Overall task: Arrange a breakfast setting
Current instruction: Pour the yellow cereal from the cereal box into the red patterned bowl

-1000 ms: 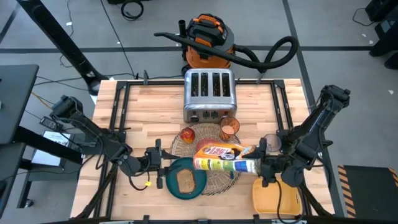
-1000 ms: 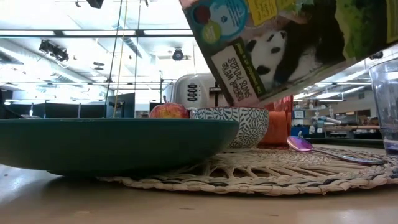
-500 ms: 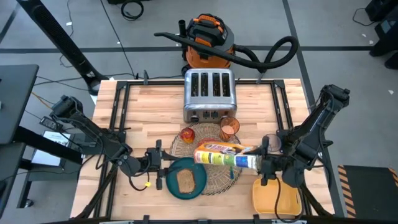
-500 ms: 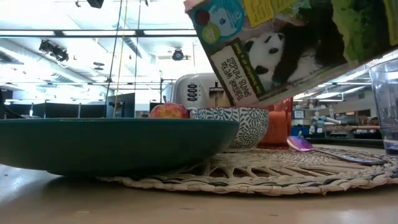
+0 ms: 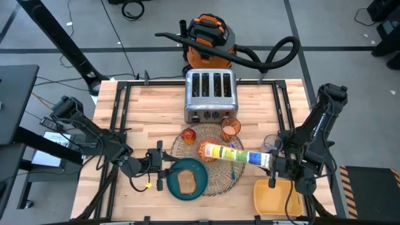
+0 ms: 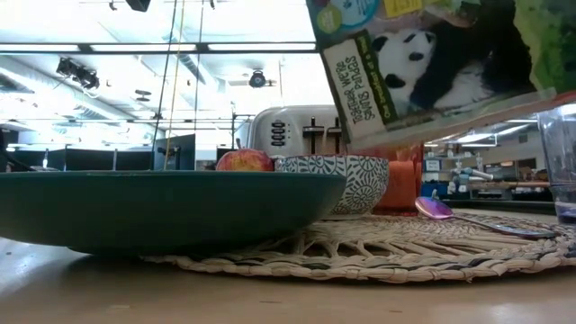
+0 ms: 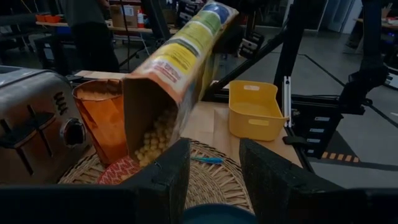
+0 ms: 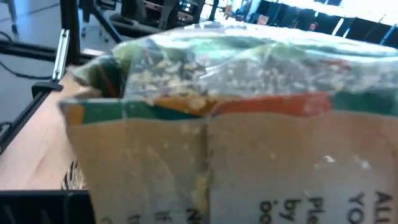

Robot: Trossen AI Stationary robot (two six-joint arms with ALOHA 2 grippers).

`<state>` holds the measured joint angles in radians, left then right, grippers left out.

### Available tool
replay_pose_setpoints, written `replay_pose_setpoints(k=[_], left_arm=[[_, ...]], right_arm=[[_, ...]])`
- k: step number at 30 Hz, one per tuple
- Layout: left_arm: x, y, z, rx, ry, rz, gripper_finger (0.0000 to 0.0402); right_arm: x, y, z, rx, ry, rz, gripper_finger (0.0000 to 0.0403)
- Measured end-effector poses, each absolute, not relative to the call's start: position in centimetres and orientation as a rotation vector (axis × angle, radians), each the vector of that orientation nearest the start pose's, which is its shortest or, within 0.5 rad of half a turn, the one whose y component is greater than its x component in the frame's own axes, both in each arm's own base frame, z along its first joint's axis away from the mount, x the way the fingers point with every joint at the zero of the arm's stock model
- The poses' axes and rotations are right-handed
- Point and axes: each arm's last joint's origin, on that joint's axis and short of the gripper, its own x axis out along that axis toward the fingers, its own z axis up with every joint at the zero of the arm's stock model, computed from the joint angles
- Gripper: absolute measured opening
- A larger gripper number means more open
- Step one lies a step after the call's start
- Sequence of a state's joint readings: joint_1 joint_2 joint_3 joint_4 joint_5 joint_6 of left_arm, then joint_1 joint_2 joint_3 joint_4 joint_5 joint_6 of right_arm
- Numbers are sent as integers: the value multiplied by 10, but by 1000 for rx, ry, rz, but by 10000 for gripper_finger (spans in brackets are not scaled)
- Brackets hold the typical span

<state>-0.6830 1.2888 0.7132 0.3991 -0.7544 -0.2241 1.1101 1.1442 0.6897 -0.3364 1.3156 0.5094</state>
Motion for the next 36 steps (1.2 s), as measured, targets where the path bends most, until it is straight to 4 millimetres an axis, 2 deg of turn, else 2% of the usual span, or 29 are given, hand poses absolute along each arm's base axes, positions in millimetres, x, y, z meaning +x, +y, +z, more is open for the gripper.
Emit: replay_pose_setpoints(k=[4,10,16,23,36], left_arm=[[224,-156,258,-108,124,86,146],[224,-156,258,-109,124,86,146],[224,-156,258,-123,123,87,146],[224,-156,258,-127,123,87,146],[224,-156,258,-126,124,87,146]], right_arm=[[114,176,231,-221,205,-251,168],[118,181,244,-305,207,-222,168],[123,179,241,-335,267,-163,168],[125,177,241,-358,272,-177,168],[124,171,247,-322,270,-183,168]])
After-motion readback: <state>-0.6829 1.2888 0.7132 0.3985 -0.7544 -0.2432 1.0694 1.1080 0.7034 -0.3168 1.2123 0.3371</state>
